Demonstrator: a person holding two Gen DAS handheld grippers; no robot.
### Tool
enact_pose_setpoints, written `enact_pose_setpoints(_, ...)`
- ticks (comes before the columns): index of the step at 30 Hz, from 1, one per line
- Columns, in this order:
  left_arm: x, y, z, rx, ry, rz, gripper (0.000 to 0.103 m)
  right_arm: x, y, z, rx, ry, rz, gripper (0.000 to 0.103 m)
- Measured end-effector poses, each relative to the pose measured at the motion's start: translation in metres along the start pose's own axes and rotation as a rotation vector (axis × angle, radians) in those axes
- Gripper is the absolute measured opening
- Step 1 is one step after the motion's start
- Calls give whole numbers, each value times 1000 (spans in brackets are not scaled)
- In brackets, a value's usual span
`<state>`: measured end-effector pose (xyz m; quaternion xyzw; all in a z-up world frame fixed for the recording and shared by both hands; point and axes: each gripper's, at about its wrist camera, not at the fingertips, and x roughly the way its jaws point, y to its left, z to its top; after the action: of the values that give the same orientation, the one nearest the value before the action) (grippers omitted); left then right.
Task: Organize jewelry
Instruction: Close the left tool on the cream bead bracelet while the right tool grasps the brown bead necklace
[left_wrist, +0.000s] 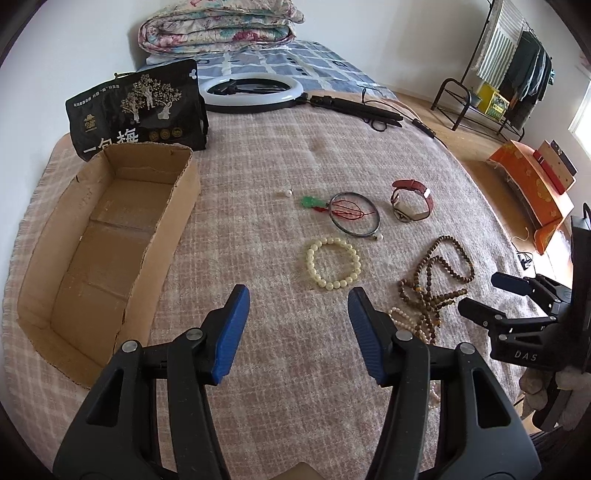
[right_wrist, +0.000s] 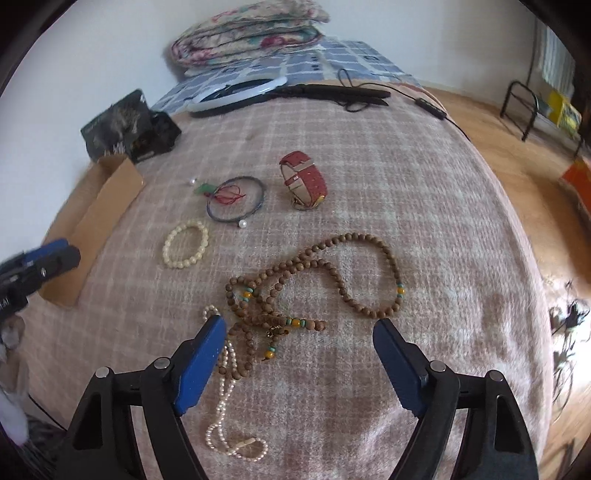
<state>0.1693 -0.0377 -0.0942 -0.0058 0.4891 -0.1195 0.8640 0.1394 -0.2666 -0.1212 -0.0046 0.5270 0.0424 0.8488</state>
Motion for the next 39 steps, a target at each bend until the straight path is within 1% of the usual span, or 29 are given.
enact_pose_setpoints(1,4,0,1,-1,5,4,56,2,1,0,-19,4,-9,84)
enact_pose_setpoints(2,9,2,2,-6,16,0,52,5,1,1,-30,9,-9,84)
enact_pose_setpoints(3,12,3,3,-9,25,-10,51,7,0,3,-35,14,-9,84)
enact_pose_setpoints(7,27,4,6,-13,46,-32,51,20,1,9,-64,44,17,84)
enact_pose_setpoints(11,46,6,11,-46,85,-51,51,37,4,14,-112,80,-4,84)
enact_pose_setpoints(15,62,9,16,-77,98,-39,51,50,2,17,-126,113,9,88)
enact_pose_setpoints(18,74,8,19,-85,113,-39,50,56,1,19,-158,112,-17,89)
enact_pose_setpoints(20,80,7,20,-89,126,-46,50,60,-2,22,-154,121,-22,89)
enact_pose_setpoints(21,84,7,20,-92,134,-46,50,62,-4,23,-142,128,-8,89)
enact_pose_setpoints(24,93,7,19,-93,152,-45,48,65,-5,27,-123,140,66,89)
enact_pose_setpoints(25,96,7,19,-91,160,-46,45,65,-2,27,-138,141,68,89)
enact_pose_setpoints(27,99,7,18,-87,170,-47,44,68,2,27,-168,146,44,89)
enact_pose_setpoints(28,100,7,18,-87,172,-45,44,71,1,27,-166,158,33,89)
enact_pose_setpoints(30,102,7,18,-89,176,-50,43,76,-3,29,-145,175,38,88)
enact_pose_setpoints(31,104,8,18,-90,178,-54,40,78,-4,30,-144,184,33,85)
enact_pose_setpoints(33,107,8,17,-95,184,-59,40,78,-5,31,-148,184,39,82)
enact_pose_setpoints(35,110,9,17,-97,187,-61,40,76,-5,30,-152,178,31,70)
enact_pose_setpoints(36,112,9,18,-101,187,-63,40,75,-6,30,-152,174,32,67)
enact_pose_setpoints(38,113,8,19,-105,186,-64,40,74,-9,30,-144,169,30,56)
enact_pose_setpoints(39,114,7,20,-104,186,-61,40,73,-12,30,-139,166,30,53)
